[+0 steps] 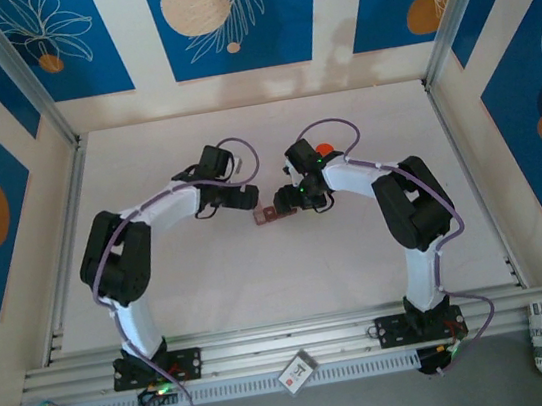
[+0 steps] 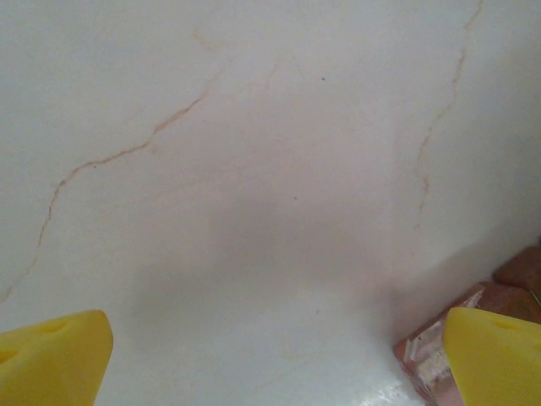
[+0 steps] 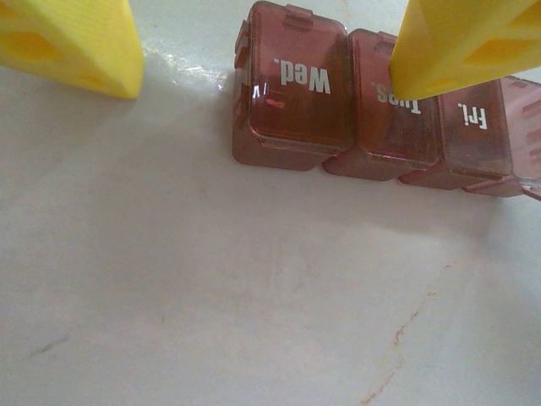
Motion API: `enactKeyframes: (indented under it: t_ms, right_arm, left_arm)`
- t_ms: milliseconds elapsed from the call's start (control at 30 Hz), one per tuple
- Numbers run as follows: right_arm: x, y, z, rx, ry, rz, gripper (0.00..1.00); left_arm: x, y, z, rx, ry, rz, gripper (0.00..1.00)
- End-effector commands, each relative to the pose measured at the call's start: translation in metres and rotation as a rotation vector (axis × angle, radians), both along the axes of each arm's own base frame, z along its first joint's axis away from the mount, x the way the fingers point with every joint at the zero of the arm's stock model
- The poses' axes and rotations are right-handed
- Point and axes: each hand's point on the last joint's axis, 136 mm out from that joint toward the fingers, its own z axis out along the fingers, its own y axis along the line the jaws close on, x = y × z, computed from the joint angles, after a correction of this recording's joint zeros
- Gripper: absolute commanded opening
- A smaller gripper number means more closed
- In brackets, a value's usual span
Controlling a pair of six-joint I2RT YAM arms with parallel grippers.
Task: Sort the pills into containers
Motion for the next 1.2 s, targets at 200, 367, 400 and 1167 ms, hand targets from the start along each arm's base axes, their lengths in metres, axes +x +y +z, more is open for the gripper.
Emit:
enactKeyframes:
  t_ms: [200,367,400,1167]
  right_arm:
    - [-0.02,0.001,-0.024,0.002,0.085,-0.007,0.77]
    - [-0.019,0.008,-0.014,0.037,0.081,-0.007,0.78]
    - [-0.018,0.009,-0.009,0.047,0.076,-0.005,0.78]
    - [0.003,0.005,0.082,0.277,0.013,-0.112,0.86]
  left_arm:
    - [0.009,-0.006,-0.011,-0.017,0.031,0.0,1.0]
    - [0.017,-0.01,0.006,-0.028,0.008,-0.006,1.0]
    - [0.018,-0.011,0.011,-0.031,0.002,-0.007,1.0]
    - [-0.053,-0.011,0.065,-0.247,0.011,0.152,1.0]
